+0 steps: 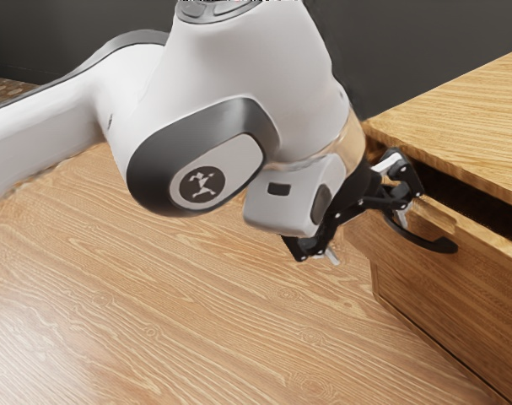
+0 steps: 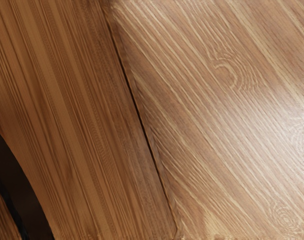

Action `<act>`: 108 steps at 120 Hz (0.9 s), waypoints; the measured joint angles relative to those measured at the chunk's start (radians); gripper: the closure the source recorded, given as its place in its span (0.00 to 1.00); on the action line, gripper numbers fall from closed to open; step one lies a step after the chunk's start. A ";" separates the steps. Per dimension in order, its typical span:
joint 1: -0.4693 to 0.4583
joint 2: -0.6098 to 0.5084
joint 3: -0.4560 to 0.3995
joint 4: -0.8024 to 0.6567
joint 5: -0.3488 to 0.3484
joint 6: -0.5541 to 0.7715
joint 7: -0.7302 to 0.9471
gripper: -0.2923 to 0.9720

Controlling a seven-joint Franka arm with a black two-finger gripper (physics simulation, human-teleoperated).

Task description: Pull the drawer handle with one arm to open the drawer

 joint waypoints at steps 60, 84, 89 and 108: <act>-0.280 -0.305 0.411 0.012 0.060 -0.219 -0.178 0.23; -0.227 -0.220 0.578 0.154 0.062 -0.374 -0.392 0.23; -0.230 -0.153 0.593 0.182 0.054 -0.388 -0.427 0.23; -0.235 -0.086 0.614 0.230 0.029 -0.424 -0.537 0.23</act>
